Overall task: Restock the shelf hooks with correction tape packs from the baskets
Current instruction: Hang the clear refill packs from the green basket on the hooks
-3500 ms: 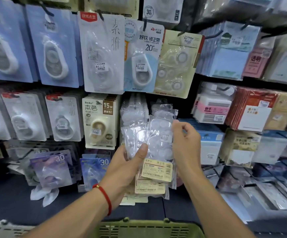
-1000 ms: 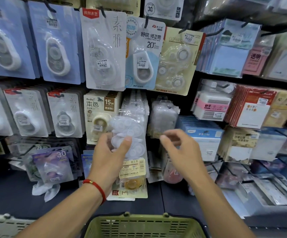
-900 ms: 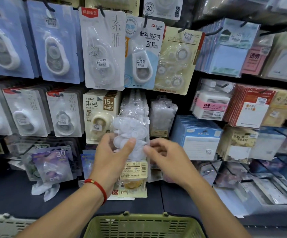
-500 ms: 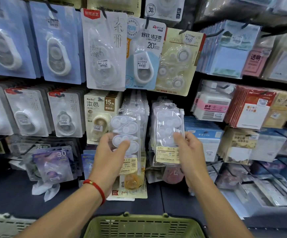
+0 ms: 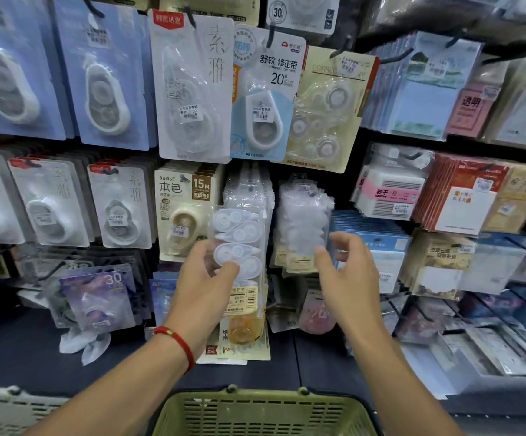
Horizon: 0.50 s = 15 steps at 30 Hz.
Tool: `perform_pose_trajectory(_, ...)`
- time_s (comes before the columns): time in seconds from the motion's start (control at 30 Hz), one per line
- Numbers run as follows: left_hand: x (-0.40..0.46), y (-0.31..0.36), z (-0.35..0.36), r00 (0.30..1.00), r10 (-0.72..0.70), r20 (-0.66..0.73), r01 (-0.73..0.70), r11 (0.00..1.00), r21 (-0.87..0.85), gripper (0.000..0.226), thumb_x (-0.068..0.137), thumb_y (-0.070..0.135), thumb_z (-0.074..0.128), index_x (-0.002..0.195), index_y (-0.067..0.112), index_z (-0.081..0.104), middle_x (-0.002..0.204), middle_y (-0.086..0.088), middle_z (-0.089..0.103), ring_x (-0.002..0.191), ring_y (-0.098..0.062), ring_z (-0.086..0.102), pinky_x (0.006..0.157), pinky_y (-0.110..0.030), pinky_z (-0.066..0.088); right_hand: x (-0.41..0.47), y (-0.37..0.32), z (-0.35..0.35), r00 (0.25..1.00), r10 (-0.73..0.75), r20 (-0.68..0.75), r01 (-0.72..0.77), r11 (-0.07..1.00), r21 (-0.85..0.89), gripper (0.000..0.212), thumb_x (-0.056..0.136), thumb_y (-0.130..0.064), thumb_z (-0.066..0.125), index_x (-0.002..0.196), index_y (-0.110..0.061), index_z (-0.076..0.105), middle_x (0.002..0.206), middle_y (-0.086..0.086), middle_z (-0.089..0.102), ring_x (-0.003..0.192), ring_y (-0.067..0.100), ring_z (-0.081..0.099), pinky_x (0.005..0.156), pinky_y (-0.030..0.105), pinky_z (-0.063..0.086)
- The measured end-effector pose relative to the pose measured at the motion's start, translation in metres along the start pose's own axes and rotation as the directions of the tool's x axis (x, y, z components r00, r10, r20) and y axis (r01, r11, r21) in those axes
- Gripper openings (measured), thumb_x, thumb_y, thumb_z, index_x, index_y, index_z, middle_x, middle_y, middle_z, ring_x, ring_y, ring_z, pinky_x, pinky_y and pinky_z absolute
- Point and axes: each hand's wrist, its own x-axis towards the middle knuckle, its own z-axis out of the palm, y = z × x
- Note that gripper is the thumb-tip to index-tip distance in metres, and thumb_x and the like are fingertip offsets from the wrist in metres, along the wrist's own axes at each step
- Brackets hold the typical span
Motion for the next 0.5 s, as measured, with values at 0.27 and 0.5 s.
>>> perform_pose_trajectory(0.27,-0.011,-0.001,0.009,0.978,0.052,0.200,-0.045,0.998,-0.039,0.039,0.096,0.009,0.072,0.121,0.038,0.063,0.101,-0.001,0.078,0.099,-0.020,0.075,0.086,-0.032,0.061,-0.010,-0.007,0.014,0.921,-0.054,0.386,-0.024,0.981,0.195,0.022,0.103,-0.040,0.064,0.092,-0.023,0.072,0.085,-0.004,0.076,0.078,0.014,0.072,0.075,0.043,0.059)
perform_pose_trajectory(0.5,-0.017,0.003,0.014,0.931,0.024,0.363,-0.009,0.999,-0.044,0.061,0.094,-0.012,0.064,0.142,0.023,0.054,0.125,-0.006,0.071,0.107,-0.027,0.073,0.086,-0.037,0.064,0.000,-0.004,0.004,0.979,0.141,0.148,-0.187,0.911,0.369,0.056,0.094,-0.061,0.053,0.098,-0.005,0.053,0.084,0.010,0.054,0.075,0.026,0.055,0.070,0.045,0.045)
